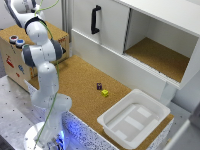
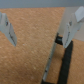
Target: Switch off the red light
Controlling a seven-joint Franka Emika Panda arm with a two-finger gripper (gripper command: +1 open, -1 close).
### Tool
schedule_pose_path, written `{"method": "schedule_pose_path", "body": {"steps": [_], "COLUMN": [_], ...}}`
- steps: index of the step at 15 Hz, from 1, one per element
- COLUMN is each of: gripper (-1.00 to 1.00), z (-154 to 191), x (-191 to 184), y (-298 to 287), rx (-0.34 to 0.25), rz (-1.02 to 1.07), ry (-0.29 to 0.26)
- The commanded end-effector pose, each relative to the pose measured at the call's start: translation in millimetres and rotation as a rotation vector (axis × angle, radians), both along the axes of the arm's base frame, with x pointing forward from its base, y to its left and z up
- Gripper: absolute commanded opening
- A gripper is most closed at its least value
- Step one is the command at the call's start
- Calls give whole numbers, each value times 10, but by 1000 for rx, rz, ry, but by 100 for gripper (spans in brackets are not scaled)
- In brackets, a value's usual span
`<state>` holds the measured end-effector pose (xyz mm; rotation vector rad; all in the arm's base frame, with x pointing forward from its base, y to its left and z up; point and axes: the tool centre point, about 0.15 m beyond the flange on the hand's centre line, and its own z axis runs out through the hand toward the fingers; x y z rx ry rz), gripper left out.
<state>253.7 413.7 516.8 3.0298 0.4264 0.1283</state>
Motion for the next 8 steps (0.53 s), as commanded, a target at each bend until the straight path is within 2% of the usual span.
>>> {"method": "schedule_pose_path", "body": {"steps": [1,5,8], "gripper": [100,100,100], "z": [-343,-501,-677], "x": [-99,-46,39], "y": [-892,-1284,-1724], "rx": [243,246,224], "rz": [-108,-188,-218], "ry": [-46,-22,-11]}}
